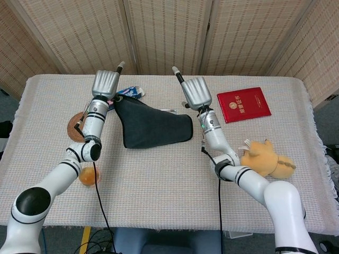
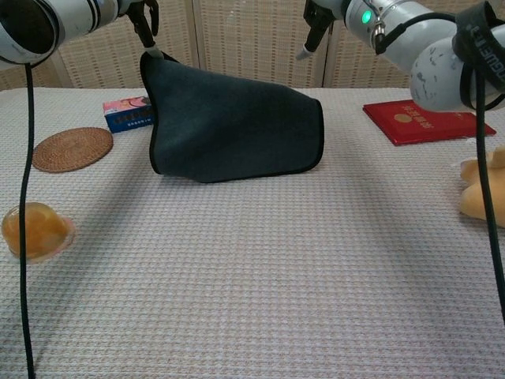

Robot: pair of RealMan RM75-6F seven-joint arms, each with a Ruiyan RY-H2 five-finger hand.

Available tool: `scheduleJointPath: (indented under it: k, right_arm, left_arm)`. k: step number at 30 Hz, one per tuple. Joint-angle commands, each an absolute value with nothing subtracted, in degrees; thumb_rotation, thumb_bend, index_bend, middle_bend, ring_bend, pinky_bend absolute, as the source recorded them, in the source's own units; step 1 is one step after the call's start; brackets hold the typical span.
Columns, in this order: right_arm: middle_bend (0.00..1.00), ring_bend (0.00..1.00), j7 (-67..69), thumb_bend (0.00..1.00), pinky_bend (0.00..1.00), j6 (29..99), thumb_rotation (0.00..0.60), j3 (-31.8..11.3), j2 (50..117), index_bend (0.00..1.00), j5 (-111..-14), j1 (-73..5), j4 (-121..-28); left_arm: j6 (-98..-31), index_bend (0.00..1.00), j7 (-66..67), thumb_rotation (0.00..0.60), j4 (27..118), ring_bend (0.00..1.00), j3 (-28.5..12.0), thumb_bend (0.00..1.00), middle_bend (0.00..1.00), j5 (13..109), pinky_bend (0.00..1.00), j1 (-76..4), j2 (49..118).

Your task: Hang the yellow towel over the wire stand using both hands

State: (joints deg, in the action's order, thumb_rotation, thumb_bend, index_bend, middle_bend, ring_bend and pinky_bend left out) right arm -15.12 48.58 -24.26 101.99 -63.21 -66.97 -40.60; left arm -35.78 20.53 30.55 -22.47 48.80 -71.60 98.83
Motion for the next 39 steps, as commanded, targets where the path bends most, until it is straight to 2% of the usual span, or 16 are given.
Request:
scheduleJointPath:
  k: [1,3,4,7,10,13,19,24,27,32,36,39]
  right_arm:
    - [0.87,1.0,-15.1,0.06,1.0,48.61,0.6,-24.19,101.46,0.0,-63.03,-66.71,-41.1]
    - [0.87,1.0,-15.15,0.06,1.0,48.65,0.6,-24.13,101.15,0.0,-62.97,-66.59,-41.36]
    - [0.87,1.0,-15.12,0.06,1.0,48.75,0.6,-24.11,100.98,0.0,-62.96,-66.51,-41.52]
    - [0.87,1.0,-14.93,0.06,1.0,48.88,0.6,-23.98,100.67,0.0,-62.96,-66.34,-41.86]
    - [0.87,1.0,-14.98,0.06,1.0,49.0,0.6,-23.76,100.41,0.0,-63.02,-66.2,-42.01]
    - [0.87,1.0,-14.82,0.06,1.0,49.33,0.6,-23.6,99.94,0.0,-63.13,-65.9,-42.54]
    - [0.87,1.0,-15.5,0.07,1.0,50.94,0.6,-22.78,97.57,0.0,-63.78,-64.24,-45.83]
    - [0.83,1.0,-17.67,0.18,1.0,53.39,0.6,-21.51,93.27,0.0,-64.28,-61.06,-52.59]
    - [0.81,0.98,-19.44,0.2,1.0,54.82,0.6,-20.85,89.97,0.0,-63.89,-58.66,-58.14]
    - [0.71,0.84,-21.74,0.21,0.99,57.28,0.6,-19.84,83.4,0.0,-62.37,-53.84,-69.12]
    - [0.61,0.66,-21.19,0.22,0.82,58.71,0.6,-18.53,77.72,0.04,-61.57,-49.5,-77.98]
    - [0.56,0.56,-20.15,0.24,0.7,59.92,0.6,-17.12,74.04,0.07,-62.49,-46.61,-82.55]
  left_arm:
    - [-36.01,0.0,20.51,0.6,29.93,0.16,-22.37,0.0,0.09,49.45,0.65,-71.77,99.45]
    - [-35.51,0.0,20.1,0.599,29.78,0.03,-22.41,0.0,0.01,49.66,0.46,-71.88,99.56]
    - [-35.29,0.0,20.07,0.588,29.61,0.0,-22.34,0.0,0.0,49.86,0.39,-71.95,99.63]
    - [-34.58,0.0,20.19,0.538,29.37,0.0,-22.15,0.0,0.0,50.19,0.32,-72.07,99.77]
    - [-33.89,0.0,20.58,0.523,29.32,0.0,-22.08,0.0,0.0,50.22,0.3,-72.13,99.58]
    - [-35.04,0.0,19.99,0.591,29.56,0.0,-22.62,0.0,0.0,50.19,0.29,-71.93,99.5]
    - [-37.25,0.0,20.41,0.6,30.93,0.0,-24.32,0.0,0.0,47.99,0.29,-70.45,98.62]
    - [-38.53,0.0,22.39,0.6,38.06,0.0,-25.12,0.04,0.0,44.43,0.3,-66.57,94.86]
    - [-41.07,0.0,23.92,0.6,45.2,0.0,-25.14,0.07,0.0,42.18,0.3,-63.43,91.54]
    - [-46.73,0.0,27.02,0.6,59.68,0.0,-23.96,0.07,0.0,38.59,0.3,-57.67,84.78]
    - [-51.88,0.0,27.19,0.6,70.85,0.0,-22.39,0.07,0.0,38.07,0.3,-52.85,79.7]
    - [-55.39,0.0,27.52,0.6,76.94,0.0,-20.52,0.07,0.0,39.27,0.3,-49.81,76.69]
